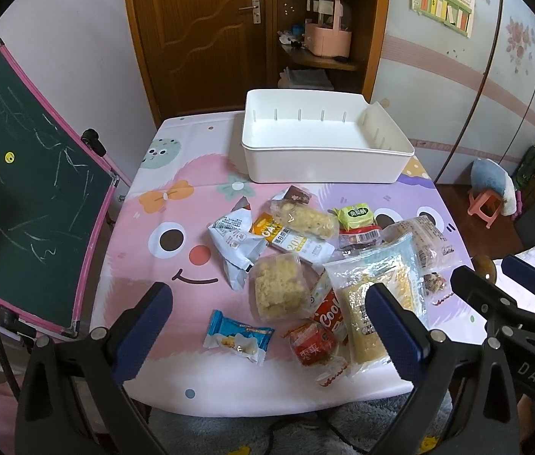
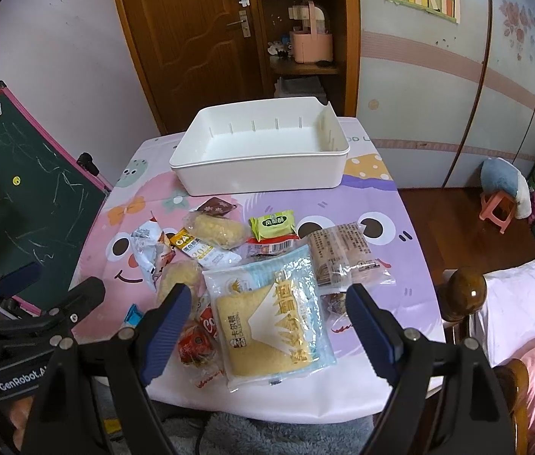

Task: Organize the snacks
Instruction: 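Move both grippers toward the snack pile on the table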

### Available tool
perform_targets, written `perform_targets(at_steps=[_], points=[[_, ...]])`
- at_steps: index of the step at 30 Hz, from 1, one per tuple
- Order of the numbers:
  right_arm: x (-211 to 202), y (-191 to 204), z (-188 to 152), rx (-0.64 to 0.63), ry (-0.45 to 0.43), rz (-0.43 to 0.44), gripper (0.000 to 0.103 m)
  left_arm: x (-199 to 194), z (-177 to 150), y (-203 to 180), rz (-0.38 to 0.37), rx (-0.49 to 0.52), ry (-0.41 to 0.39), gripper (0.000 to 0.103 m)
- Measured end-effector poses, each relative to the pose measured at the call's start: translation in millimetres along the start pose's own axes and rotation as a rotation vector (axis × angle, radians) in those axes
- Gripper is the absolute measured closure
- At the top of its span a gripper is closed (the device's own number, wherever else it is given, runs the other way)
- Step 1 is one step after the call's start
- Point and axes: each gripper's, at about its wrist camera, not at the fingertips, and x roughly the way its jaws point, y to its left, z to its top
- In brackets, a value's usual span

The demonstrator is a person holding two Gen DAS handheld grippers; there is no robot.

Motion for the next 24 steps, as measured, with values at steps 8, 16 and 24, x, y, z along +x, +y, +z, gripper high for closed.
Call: perform_targets(at_steps=[8,16,24], points=[[2,0,1,0.001,0.002,0.0,0.019,-1,0,-1,-0.002,0.004,-0.023,0.002],[-4,5,4,-0.034,-0.035,-0.009,0.019,-9,7,0,0.005,0.013,-0.082,0.002],[-14,5,19,-0.062,-0.07,-0.018,0.019,-25,25,7,0.003,0.055,-0.179,0.002]])
